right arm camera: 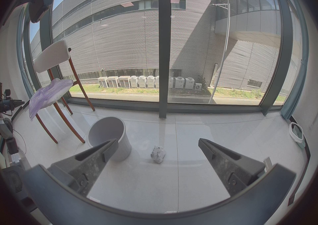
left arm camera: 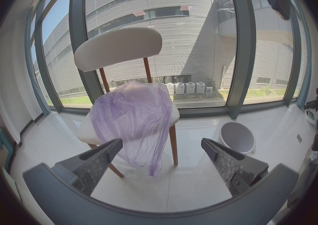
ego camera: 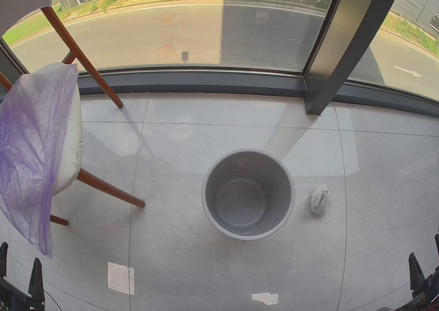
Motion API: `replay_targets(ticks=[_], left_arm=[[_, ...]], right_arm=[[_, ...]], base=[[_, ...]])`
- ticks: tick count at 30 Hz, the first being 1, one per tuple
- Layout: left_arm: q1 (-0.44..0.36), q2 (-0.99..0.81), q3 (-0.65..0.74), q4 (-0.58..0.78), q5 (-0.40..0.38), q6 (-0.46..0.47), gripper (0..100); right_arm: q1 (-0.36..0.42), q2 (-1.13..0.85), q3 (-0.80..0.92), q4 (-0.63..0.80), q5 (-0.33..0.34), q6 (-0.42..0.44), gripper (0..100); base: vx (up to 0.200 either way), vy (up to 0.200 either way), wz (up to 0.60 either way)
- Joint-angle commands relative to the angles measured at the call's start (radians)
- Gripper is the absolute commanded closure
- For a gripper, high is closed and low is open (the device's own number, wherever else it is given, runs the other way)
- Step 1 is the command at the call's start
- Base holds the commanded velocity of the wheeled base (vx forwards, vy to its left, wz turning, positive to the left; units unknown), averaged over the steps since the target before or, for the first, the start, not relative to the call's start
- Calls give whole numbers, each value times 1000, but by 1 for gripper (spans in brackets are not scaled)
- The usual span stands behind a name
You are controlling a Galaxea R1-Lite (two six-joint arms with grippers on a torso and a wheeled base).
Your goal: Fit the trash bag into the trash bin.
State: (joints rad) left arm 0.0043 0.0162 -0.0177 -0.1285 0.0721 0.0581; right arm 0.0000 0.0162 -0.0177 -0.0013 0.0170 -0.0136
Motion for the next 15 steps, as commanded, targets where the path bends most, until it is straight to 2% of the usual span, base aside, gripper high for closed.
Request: replay_targets(ticks=[1, 5, 9, 11, 14, 15], left_arm=[[0, -16, 18, 7, 12, 31, 0], [0, -16, 18, -28, 5, 54, 0], [0, -16, 7, -172, -45, 46, 0], [2, -16, -18, -172, -83, 52, 0], [2, -16, -48, -152, -91, 54, 0], [2, -16, -99, -95, -92, 54, 0]], right_arm=[[0, -16, 16, 0, 0, 0, 0], [0, -16, 16, 0, 0, 0, 0], [0, -16, 16, 0, 0, 0, 0], [0, -16, 16, 0, 0, 0, 0], [0, -16, 16, 0, 0, 1, 0], [0, -16, 16, 0, 0, 1, 0]], base=[[0, 0, 0], [0, 0, 0], [0, 0, 0], [0, 0, 0], [0, 0, 0], [0, 0, 0]])
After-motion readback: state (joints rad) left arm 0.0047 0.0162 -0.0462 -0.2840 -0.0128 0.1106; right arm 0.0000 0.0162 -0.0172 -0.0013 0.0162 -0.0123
